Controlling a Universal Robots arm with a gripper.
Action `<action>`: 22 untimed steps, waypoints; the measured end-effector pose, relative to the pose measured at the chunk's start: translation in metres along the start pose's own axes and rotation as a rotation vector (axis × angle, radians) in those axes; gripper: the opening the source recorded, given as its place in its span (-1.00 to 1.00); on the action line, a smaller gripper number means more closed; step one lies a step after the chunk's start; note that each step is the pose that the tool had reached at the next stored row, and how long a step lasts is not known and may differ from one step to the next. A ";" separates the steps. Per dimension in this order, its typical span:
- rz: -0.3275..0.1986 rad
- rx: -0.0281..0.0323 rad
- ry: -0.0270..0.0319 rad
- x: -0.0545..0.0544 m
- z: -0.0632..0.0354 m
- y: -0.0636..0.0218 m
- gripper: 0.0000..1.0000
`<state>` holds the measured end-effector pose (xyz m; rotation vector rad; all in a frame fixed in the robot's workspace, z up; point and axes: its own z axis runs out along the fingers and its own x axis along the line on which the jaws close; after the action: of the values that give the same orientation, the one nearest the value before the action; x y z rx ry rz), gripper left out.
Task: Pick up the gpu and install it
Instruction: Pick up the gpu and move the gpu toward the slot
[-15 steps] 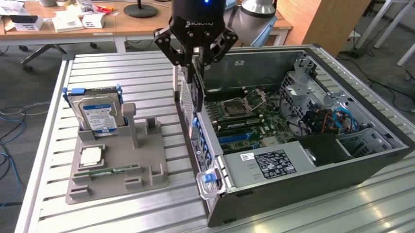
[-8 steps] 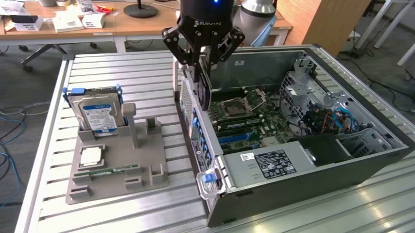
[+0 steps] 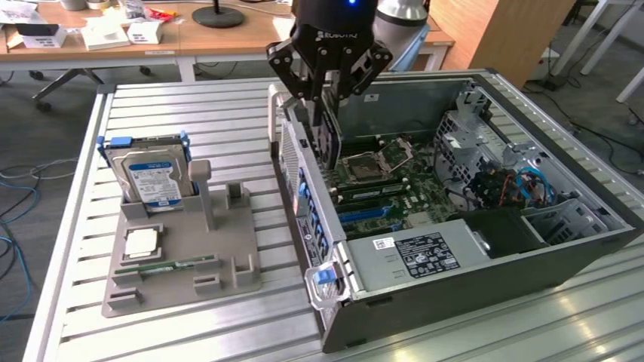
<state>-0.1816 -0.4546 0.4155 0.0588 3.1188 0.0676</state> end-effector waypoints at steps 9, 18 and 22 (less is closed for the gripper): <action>0.000 0.0000 0.0005 -0.017 0.0004 0.0022 -0.47; 0.000 0.0001 0.0014 -0.036 0.0009 0.0034 -0.47; 0.000 0.0000 0.0019 -0.047 0.0012 0.0039 -0.47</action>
<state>-0.1341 -0.4525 0.4154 0.0590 3.1208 0.0677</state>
